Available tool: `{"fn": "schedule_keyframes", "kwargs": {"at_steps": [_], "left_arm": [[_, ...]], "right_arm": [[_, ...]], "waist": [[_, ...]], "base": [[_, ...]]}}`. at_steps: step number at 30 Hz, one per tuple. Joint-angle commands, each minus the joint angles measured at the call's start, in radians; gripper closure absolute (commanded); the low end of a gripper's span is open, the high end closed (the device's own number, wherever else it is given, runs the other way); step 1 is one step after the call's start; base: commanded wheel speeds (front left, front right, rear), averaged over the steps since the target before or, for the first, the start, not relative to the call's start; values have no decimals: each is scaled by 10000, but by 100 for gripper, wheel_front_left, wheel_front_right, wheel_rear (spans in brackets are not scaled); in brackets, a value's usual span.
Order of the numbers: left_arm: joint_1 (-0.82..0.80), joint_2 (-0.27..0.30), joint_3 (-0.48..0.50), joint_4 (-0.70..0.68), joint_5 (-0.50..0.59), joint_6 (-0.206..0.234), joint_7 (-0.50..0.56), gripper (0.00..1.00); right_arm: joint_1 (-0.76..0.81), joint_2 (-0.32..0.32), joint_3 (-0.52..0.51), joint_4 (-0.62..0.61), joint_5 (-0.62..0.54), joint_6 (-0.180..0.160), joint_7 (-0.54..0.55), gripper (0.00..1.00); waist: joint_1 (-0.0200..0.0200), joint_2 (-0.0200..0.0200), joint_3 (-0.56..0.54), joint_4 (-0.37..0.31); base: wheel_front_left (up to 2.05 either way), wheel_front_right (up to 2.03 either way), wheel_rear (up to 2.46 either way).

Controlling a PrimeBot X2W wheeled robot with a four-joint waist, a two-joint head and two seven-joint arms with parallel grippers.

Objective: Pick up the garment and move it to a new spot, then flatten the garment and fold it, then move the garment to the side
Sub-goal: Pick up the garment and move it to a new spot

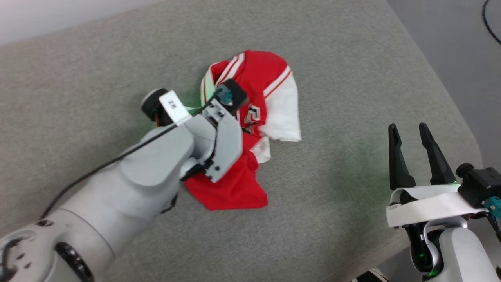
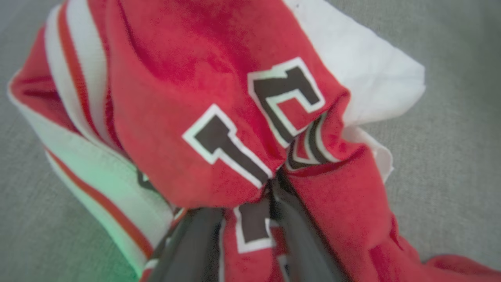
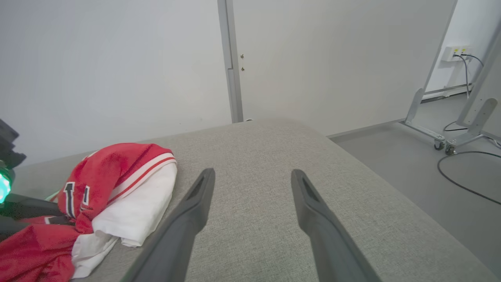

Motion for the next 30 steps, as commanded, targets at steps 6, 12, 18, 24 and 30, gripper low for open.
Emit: {"fn": "schedule_keyframes", "kwargs": {"at_steps": [6, 12, 18, 24, 30], "left_arm": [[140, -317, -219, 127, -491, 66, -859, 0], [-68, -730, 124, -218, -1175, 60, -2237, 0], [669, -482, 507, -833, -2078, 59, -3271, 0], [2182, -130, 932, -654, -2583, 198, -4667, 0], [3861, 82, 1943, -625, -3034, 238, -5647, 0]], "right_arm": [[326, 14, -306, 32, -677, -14, -6, 0], [714, 7, -618, 151, -1449, -14, -6, 0], [1091, -87, -921, 266, -1887, -14, -6, 0], [1480, -422, -1291, 498, -2084, -14, -6, 0], [1947, -815, -1774, 636, -2119, -14, -6, 0]], "waist": [[0, -1, -1080, 1680], [0, -1, -1754, 2870], [0, -1, -2411, 3835], [0, -1, -2871, 4665], [0, -1, -3192, 5564]], "base": [[0, 0, 0], [0, 0, 0], [0, 0, 0], [0, 0, 0], [0, 0, 0]]}}
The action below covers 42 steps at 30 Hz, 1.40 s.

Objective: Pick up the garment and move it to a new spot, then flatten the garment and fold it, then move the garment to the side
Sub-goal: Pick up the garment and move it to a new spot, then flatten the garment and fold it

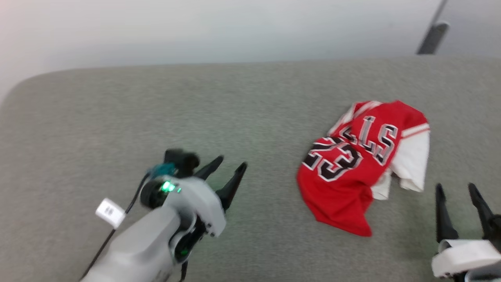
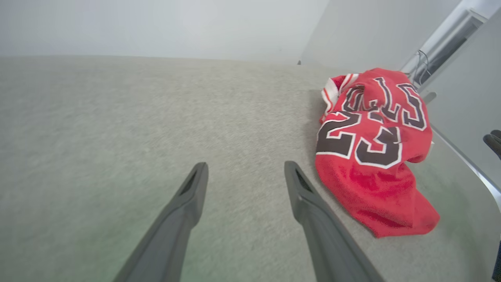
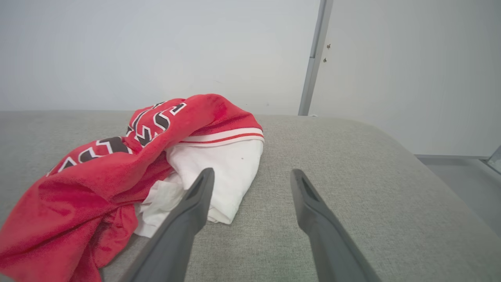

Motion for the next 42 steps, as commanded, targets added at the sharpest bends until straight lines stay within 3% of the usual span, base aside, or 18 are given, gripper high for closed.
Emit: {"fn": "schedule_keyframes", "kwargs": {"at_steps": [1, 6, 12, 19, 23, 31, 42], "left_arm": [[327, 34, 215, -70, 14, 37, -37, 0], [2034, 384, 2322, -881, 1020, 114, -38, 0], [4097, 581, 4827, -1879, 2499, 397, -43, 0], [5938, 344, 7301, -3152, 4553, 485, -45, 0], [6576, 90, 8454, -4021, 5884, 420, -45, 0], [7615, -732, 9834, -5393, 7676, 82, -44, 0], [7844, -1300, 10293, -5192, 8276, -141, -45, 0]], "right_arm": [[211, -65, -141, 8, -4, -14, -5, 0], [732, -125, -620, -121, -20, -14, -5, 0], [1141, 28, -1129, -232, 256, -14, -4, 0], [1192, -22, -1526, -394, 771, -14, -4, 0], [1070, 4, -1221, -533, 838, -14, -5, 0], [1043, -67, -657, -950, 1093, -14, 2, 0], [968, -143, -413, -823, 960, -14, 0, 0]], "waist": [[0, 0, -735, 1049], [0, 0, -1016, 1591], [0, 0, -1355, 1789], [0, 0, -1640, 1728], [0, 0, -1695, 1532], [0, 0, -1702, 1070], [0, 0, -1682, 830]], "base": [[0, 0, 0], [0, 0, 0], [0, 0, 0], [0, 0, 0], [0, 0, 0], [0, 0, 0], [0, 0, 0]]}}
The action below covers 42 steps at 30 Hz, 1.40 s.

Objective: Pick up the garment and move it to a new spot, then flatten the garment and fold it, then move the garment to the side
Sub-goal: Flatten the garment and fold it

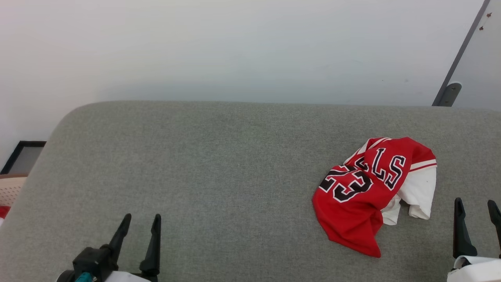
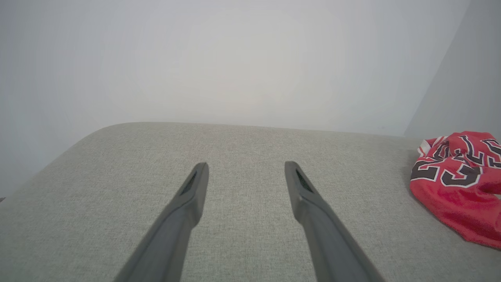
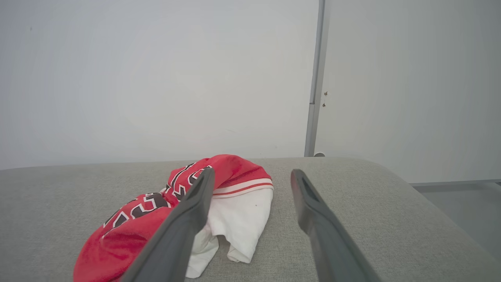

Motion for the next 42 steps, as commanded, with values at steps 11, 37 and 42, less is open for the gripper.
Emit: {"fn": "schedule_keyframes", "kwargs": {"at_steps": [11, 37, 42], "left_arm": [[131, -150, -68, -20, 42, -64, -1, 0], [-1110, -1123, -304, -6, 13, -64, -1, 0], [-1284, -1180, -401, 135, 22, -64, -1, 0]], "right_arm": [[-238, 89, 45, 95, -55, -14, -3, 0], [-4198, -4430, 3168, 1495, 3510, -14, 9584, 0], [-4652, -4448, 3730, 1999, 3521, -14, 9559, 0]], "waist": [[0, 0, 29, 10], [0, 0, 2576, 445], [0, 0, 2810, 455]], "base": [[0, 0, 0], [0, 0, 0], [0, 0, 0]]}}
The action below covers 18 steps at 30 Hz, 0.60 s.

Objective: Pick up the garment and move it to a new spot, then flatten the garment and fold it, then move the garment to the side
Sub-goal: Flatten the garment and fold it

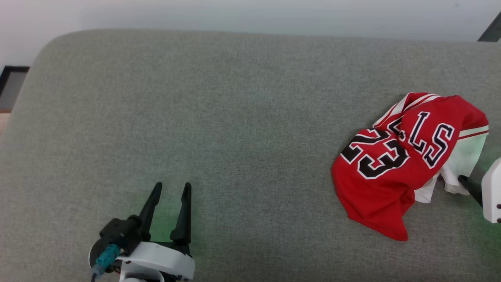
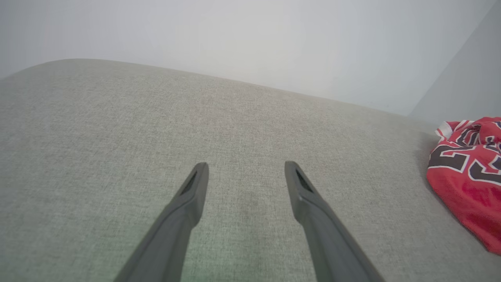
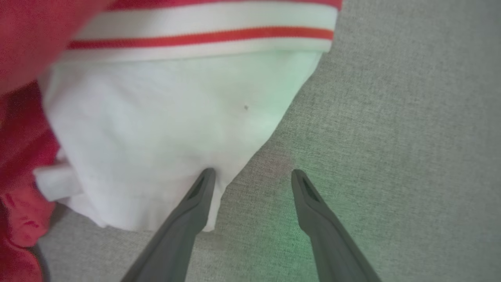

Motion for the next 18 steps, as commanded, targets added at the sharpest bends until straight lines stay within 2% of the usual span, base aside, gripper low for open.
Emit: {"fn": "schedule_keyframes", "kwargs": {"at_steps": [1, 2, 3, 4, 5, 12, 18], "left_arm": [[-100, -4, -35, 39, 25, -20, -1, 0], [-131, 0, -66, 65, 36, -20, -1, 0], [-165, 12, -77, 84, 42, -21, -1, 0], [-193, 25, -83, 99, 39, -21, -1, 0], [-204, 36, -77, 110, 30, -21, -1, 0], [-240, 123, -113, 147, -56, -21, -1, 0], [-164, 225, -183, 91, -100, -21, -1, 0]], "right_arm": [[-164, 36, 150, 137, 58, -14, -176, 0], [-172, -7, 246, 230, 83, -14, -238, 14], [-197, -29, 346, 303, 131, -14, -313, 62], [-238, -19, 412, 383, 220, -14, -400, 85], [-270, -38, 491, 449, 278, -14, -477, 100], [-556, -113, 920, 913, 672, -14, -922, 100], [-685, -623, 425, 1519, 576, -14, -1691, 100]], "waist": [[0, 0, 218, 50], [0, 0, 225, 47], [0, 0, 225, 37], [0, 0, 218, 19], [0, 0, 213, -6], [0, 0, 155, -301], [0, 0, 89, -530]], "base": [[0, 0, 0], [0, 0, 0], [0, 0, 0], [0, 0, 0], [0, 0, 0], [0, 0, 0], [0, 0, 0]]}}
